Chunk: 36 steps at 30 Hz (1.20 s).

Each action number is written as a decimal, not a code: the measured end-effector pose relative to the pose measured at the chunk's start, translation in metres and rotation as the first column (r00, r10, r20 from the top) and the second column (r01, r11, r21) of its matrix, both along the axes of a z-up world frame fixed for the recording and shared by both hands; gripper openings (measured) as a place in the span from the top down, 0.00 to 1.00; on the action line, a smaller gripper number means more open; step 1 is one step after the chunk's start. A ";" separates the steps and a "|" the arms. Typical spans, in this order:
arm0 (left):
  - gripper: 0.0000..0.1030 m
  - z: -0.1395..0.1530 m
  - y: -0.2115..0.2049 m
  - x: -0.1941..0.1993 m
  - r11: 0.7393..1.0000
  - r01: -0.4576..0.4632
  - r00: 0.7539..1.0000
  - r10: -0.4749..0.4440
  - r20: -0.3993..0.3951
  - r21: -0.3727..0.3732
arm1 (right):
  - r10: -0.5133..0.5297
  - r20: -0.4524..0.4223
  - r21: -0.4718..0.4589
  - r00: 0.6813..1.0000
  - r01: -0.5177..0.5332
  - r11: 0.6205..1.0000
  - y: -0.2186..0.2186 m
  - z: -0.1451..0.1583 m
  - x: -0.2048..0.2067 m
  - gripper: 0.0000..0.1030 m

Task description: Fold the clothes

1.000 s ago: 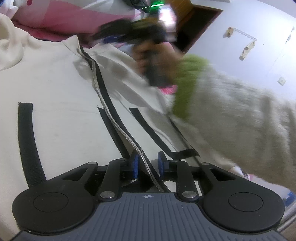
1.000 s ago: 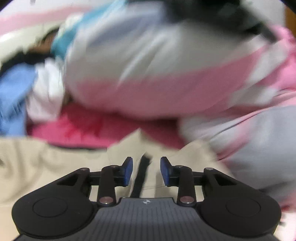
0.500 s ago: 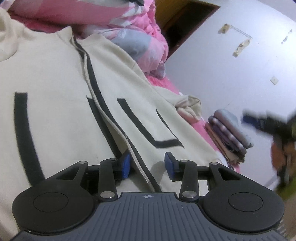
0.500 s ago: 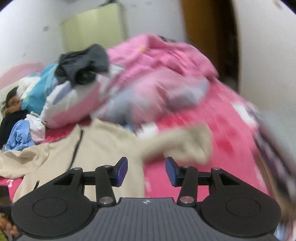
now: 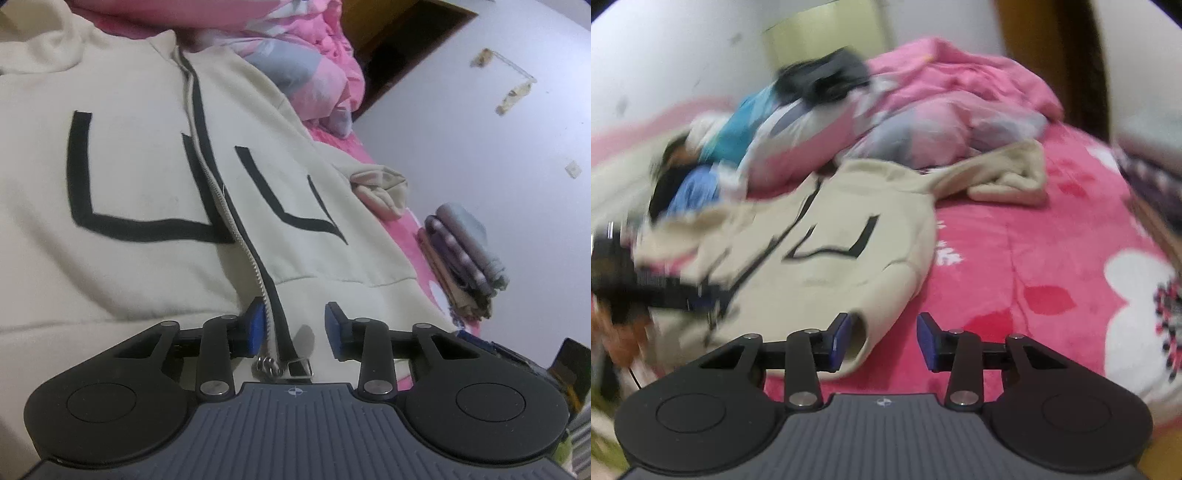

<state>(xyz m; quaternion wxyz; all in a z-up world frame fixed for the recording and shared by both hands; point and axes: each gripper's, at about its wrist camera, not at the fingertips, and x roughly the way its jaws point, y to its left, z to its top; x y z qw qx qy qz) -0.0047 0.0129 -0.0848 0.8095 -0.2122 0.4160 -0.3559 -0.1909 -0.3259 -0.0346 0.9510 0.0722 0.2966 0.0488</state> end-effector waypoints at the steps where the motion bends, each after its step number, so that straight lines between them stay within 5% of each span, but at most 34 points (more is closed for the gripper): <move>1: 0.69 0.001 -0.001 -0.002 1.000 -0.006 1.000 0.006 -0.004 0.003 | 0.021 0.001 -0.028 1.000 -0.021 0.999 0.005 -0.003 0.000 0.63; 6: 0.71 0.003 -0.010 -0.013 0.999 -0.017 1.000 0.018 -0.019 0.030 | -0.003 -0.009 -0.163 1.000 0.001 0.987 0.022 -0.020 0.013 0.78; 9: 0.90 -0.001 -0.018 -0.017 0.997 -0.031 0.999 0.032 -0.025 0.066 | -0.073 0.019 -0.159 0.997 0.075 0.984 0.020 -0.027 0.016 0.85; 12: 0.95 0.000 -0.020 -0.019 0.995 -0.051 0.998 0.053 -0.028 0.080 | -0.118 0.076 -0.137 0.990 0.127 0.982 0.020 -0.028 0.011 0.98; 15: 0.96 0.002 -0.021 -0.022 0.996 -0.034 0.999 0.036 -0.028 0.088 | -0.157 0.121 -0.137 0.980 0.173 0.975 0.021 -0.027 0.002 0.98; 27: 0.96 0.001 -0.023 -0.025 0.988 -0.007 0.999 0.001 0.039 0.156 | -0.173 0.068 -0.124 0.983 0.180 0.976 0.008 -0.060 0.003 0.98; 36: 0.93 0.005 -0.017 -0.025 0.989 0.001 0.999 -0.009 0.049 0.151 | -0.176 0.084 -0.139 0.981 0.186 0.973 0.007 -0.057 -0.010 0.81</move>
